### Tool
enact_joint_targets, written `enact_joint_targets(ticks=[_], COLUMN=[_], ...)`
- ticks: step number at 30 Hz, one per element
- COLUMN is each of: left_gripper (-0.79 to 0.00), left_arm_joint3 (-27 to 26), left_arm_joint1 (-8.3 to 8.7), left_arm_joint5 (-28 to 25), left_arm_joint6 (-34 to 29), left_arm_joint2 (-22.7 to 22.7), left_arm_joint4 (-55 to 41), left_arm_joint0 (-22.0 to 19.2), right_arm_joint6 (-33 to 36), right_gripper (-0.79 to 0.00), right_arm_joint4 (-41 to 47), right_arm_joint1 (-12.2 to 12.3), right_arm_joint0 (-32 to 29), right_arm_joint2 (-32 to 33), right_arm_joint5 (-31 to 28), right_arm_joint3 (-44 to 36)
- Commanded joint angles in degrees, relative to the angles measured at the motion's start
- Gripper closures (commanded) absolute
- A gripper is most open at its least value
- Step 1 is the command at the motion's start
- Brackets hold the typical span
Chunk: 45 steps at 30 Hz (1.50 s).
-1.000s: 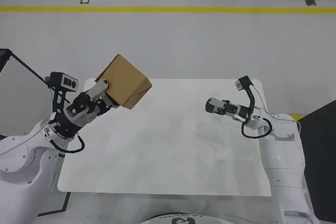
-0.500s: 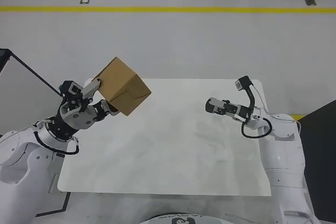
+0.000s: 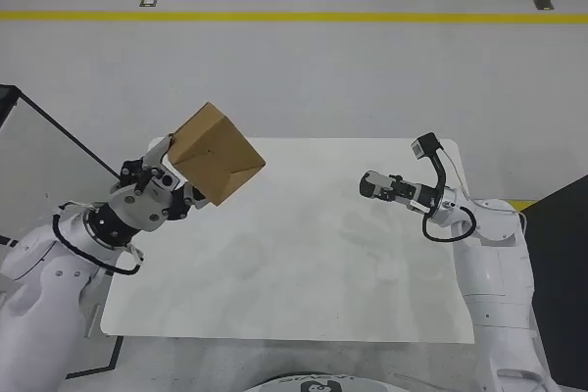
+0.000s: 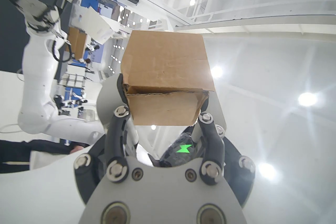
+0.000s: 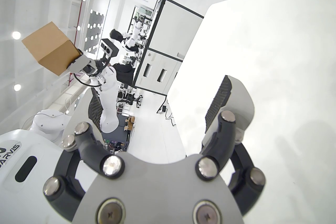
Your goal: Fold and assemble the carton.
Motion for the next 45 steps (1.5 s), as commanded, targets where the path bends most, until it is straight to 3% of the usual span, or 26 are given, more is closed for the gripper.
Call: enact_joint_targets(ticks=[1, 9, 23, 27, 36, 45], left_gripper=[0.0, 0.0, 0.0, 0.0, 0.0, 0.0], left_arm_joint3=[0.32, 1.2, 2.54, 2.27, 0.54, -0.67], left_arm_joint1=[-0.08, -0.25, -0.53, -0.56, -0.2, -0.15], left_arm_joint5=[1.99, 8.21, 11.32, 8.55, -2.53, -3.23], left_arm_joint6=[0.35, 2.23, 3.83, 3.1, -3.15, -2.88], left_arm_joint2=[0.09, 0.03, -0.86, -1.68, -2.96, -2.74], left_arm_joint4=[-3.17, -10.42, -13.6, -9.49, 12.79, 15.1], left_arm_joint0=[-0.39, -1.28, -2.37, -3.22, -3.81, -4.38], right_arm_joint6=[0.0, 0.0, 0.0, 0.0, 0.0, 0.0], right_gripper=[-0.785, -0.785, -0.785, -0.785, -0.785, -0.785], right_arm_joint4=[0.0, 0.0, 0.0, 0.0, 0.0, 0.0], right_arm_joint1=[0.0, 0.0, 0.0, 0.0, 0.0, 0.0], right_arm_joint0=[0.0, 0.0, 0.0, 0.0, 0.0, 0.0], right_arm_joint2=[0.0, 0.0, 0.0, 0.0, 0.0, 0.0], right_arm_joint5=[0.0, 0.0, 0.0, 0.0, 0.0, 0.0], right_arm_joint3=[0.0, 0.0, 0.0, 0.0, 0.0, 0.0])
